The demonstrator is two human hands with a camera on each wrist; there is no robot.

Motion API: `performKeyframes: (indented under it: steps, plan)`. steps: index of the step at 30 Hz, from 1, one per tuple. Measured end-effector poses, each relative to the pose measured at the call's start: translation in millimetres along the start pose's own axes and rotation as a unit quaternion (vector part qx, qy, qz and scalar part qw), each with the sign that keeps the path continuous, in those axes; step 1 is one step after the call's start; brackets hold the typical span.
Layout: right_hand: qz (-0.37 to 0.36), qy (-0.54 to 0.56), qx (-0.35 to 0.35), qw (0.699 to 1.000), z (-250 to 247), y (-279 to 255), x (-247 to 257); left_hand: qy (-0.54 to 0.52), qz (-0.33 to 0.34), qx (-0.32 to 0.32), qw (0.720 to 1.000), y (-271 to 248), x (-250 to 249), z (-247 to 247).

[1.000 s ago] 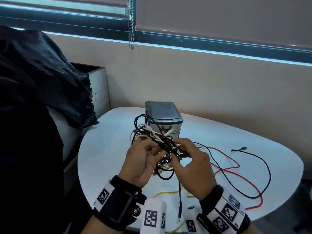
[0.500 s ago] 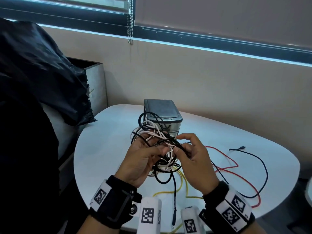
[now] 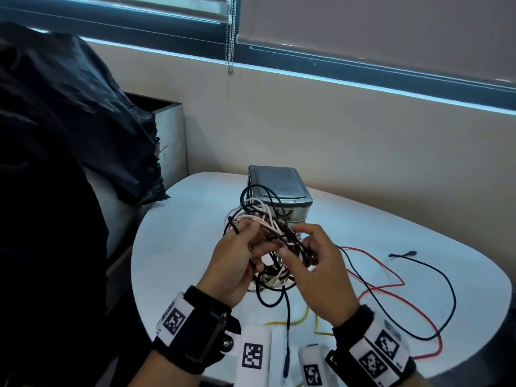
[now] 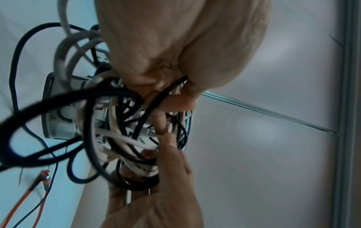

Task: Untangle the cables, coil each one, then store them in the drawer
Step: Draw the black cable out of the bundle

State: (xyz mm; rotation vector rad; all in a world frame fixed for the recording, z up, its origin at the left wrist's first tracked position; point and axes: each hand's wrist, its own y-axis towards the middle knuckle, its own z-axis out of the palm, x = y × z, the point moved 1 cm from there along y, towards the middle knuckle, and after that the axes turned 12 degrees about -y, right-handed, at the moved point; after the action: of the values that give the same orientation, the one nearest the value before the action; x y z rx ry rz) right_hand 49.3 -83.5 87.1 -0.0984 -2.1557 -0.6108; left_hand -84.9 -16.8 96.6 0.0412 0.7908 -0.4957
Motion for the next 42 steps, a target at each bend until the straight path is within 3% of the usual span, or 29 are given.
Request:
performKeyframes:
  steps: [4, 6, 8, 11, 14, 16, 19, 24, 30, 32, 33, 35, 36, 37, 39, 40, 42]
  plan:
    - [-0.011, -0.072, 0.085, 0.994, 3, -7, -9, -0.033, -0.027, -0.007, 0.999, -2, 1, 7]
    - [-0.016, -0.082, 0.090, 0.992, 0, -8, -13, -0.006, -0.044, -0.003, 0.999, -1, 0, 7]
    - [-0.023, -0.093, 0.068, 0.993, -3, -9, -17, 0.084, -0.053, -0.022, 0.995, 3, -3, 4]
    - [0.002, -0.076, 0.016, 0.997, -7, -6, -27, 0.286, -0.055, -0.051, 0.955, 10, -7, -2]
    - [0.055, -0.038, 0.003, 0.998, -5, -1, -39, 0.355, -0.036, -0.065, 0.932, 14, -10, -5]
    - [0.080, -0.052, -0.009, 0.995, -2, -2, -48, 0.342, -0.002, -0.078, 0.937, 17, -13, -5]
    - [0.098, -0.099, -0.013, 0.990, 0, -4, -56, 0.242, 0.021, -0.081, 0.967, 20, -17, -1]
    - [0.034, -0.279, 0.084, 0.956, 10, -23, -45, 0.192, -0.004, -0.049, 0.980, 12, -3, 18]
    - [-0.035, -0.281, -0.010, 0.959, 7, -8, -42, 0.229, -0.048, 0.014, 0.972, -5, 0, 26]
    - [-0.048, -0.295, -0.006, 0.954, 1, -1, -46, 0.304, -0.018, -0.007, 0.953, -11, -14, 21]
    - [-0.060, -0.300, -0.011, 0.952, -2, 1, -46, 0.352, 0.037, -0.038, 0.934, -10, -23, 15]
    - [-0.101, -0.306, -0.020, 0.947, -6, 5, -44, 0.445, 0.194, -0.101, 0.868, 1, -41, 0]
    - [-0.121, -0.308, -0.018, 0.944, -7, 7, -42, 0.495, 0.249, -0.087, 0.828, 8, -48, -6]
    - [-0.137, -0.312, -0.014, 0.940, -7, 10, -40, 0.553, 0.249, -0.046, 0.794, 15, -49, -9]
    - [-0.169, -0.312, 0.003, 0.935, -7, 16, -36, 0.649, 0.139, 0.091, 0.742, 30, -39, -16]
    - [-0.185, -0.308, 0.016, 0.933, -7, 18, -31, 0.659, 0.074, 0.154, 0.733, 35, -31, -17]
    - [-0.227, -0.303, 0.039, 0.925, -8, 20, -19, 0.609, 0.005, 0.251, 0.753, 38, -14, -17]
